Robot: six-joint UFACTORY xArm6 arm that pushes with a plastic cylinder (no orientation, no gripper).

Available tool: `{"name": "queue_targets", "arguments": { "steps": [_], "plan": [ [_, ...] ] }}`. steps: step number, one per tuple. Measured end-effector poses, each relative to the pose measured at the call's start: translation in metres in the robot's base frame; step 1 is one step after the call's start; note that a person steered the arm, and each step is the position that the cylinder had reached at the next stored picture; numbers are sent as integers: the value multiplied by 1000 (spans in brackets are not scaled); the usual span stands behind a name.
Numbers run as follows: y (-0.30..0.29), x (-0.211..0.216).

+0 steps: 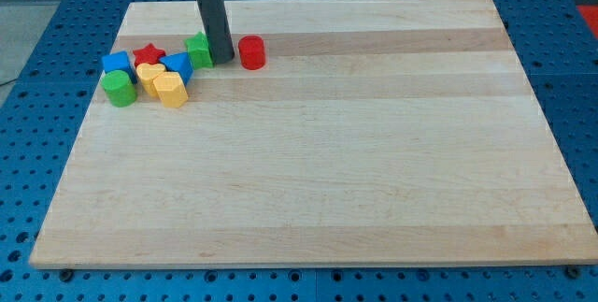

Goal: Point your arm to the right of green star

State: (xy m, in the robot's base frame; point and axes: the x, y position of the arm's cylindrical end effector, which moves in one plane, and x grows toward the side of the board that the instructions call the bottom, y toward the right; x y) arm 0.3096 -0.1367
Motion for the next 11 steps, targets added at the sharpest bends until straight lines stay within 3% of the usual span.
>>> {"name": "queue_targets", "arguments": {
  "steps": [2, 5, 7, 9, 10, 11],
  "plan": [
    [-49, -33],
    [-140, -34],
    [-144, -4],
    [-110, -49],
    [-60, -46],
    [-60, -44]
  ]
}}
